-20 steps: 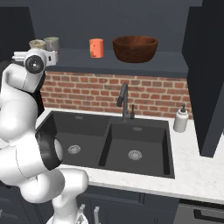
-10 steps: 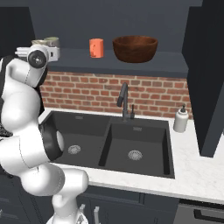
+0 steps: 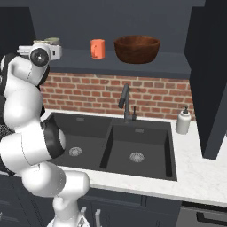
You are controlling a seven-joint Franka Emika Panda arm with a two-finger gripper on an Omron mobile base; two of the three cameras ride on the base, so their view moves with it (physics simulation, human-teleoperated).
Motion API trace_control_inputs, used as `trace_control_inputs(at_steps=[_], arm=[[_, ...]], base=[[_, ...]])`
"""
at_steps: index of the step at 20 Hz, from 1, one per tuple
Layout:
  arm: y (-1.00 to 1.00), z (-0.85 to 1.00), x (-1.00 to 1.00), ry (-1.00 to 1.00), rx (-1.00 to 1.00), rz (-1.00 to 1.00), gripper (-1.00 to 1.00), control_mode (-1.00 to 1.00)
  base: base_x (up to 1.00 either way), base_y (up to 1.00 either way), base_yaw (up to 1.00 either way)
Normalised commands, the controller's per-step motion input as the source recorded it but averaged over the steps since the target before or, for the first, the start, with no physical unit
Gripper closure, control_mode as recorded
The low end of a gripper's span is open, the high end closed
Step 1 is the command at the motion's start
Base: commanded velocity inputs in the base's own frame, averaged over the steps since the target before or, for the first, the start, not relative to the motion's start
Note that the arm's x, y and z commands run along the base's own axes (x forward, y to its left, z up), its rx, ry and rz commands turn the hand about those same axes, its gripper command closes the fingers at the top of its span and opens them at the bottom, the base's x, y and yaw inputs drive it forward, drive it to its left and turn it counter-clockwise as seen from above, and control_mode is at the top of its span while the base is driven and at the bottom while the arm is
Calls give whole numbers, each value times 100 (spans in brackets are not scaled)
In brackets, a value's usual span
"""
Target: Gather all objects into one cabinet and sort the glasses and bowls to opposite sides.
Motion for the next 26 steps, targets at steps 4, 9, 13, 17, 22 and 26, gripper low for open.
trace_control_inputs(at_steps=[4, 9, 13, 17, 22, 26], arm=[[5, -12, 5, 0, -2, 0, -100, -100], [4, -11, 0, 0, -1, 0, -100, -100], [0, 0, 0, 0, 0, 0, -100, -100], [0, 0, 0, 0, 0, 0, -100, -100], [-8, 0, -19, 0, 0, -1, -100, -100], [-30, 0, -51, 0, 0, -6, -100, -100]], base=[[0, 0, 0], [0, 0, 0], [0, 0, 0], [0, 0, 0], [0, 0, 0], [0, 0, 0]])
